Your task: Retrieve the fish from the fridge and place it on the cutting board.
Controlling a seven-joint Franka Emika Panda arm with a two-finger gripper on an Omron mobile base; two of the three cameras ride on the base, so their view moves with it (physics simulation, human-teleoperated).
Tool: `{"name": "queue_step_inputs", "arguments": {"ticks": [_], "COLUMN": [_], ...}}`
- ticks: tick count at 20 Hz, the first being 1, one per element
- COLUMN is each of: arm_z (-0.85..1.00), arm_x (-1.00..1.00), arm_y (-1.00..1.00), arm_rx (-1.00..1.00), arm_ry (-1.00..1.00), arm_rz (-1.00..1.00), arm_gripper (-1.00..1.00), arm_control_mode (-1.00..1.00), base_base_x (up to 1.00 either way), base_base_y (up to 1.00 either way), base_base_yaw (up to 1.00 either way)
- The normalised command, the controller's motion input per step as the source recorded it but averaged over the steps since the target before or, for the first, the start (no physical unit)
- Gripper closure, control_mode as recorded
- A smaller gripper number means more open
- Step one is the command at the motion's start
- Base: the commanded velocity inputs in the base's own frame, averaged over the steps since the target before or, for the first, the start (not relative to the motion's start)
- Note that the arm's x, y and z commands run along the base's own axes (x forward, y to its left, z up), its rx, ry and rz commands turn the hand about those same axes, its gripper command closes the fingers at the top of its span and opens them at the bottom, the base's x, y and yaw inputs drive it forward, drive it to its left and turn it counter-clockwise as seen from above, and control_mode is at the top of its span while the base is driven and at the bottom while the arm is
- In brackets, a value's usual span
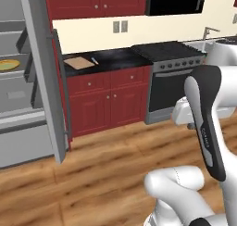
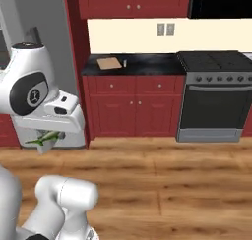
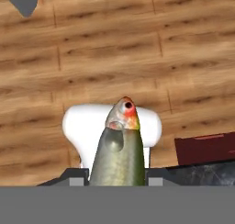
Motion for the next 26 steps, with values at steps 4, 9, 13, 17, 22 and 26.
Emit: {"name": "queue_step_inputs", "arguments": {"ticks": [4,9,13,17,22,26], "arm_z": [0.0,0.0,0.0,0.0,0.0,0.0], "arm_x": [0.0,0.0,0.0,0.0,0.0,0.0], "arm_y": [0.0,0.0,0.0,0.0,0.0,0.0], "arm_rx": [0.0,0.0,0.0,0.0,0.0,0.0], "arm_ry": [0.0,0.0,0.0,0.0,0.0,0.0], "arm_rz": [0.0,0.0,0.0,0.0,0.0,0.0], "arm_gripper": [1.0,1.0,1.0,1.0,1.0,1.0], "arm_control_mode": [1.0,1.0,1.0,1.0,1.0,1.0], "base_base_x": [0.61,0.62,0.85,0.82,0.82,0.77], "base_base_y": [0.07,0.01,0.0,0.0,0.0,-0.01], "base_base_yaw": [0.04,0.0,0.0,0.0,0.0,0.0]}}
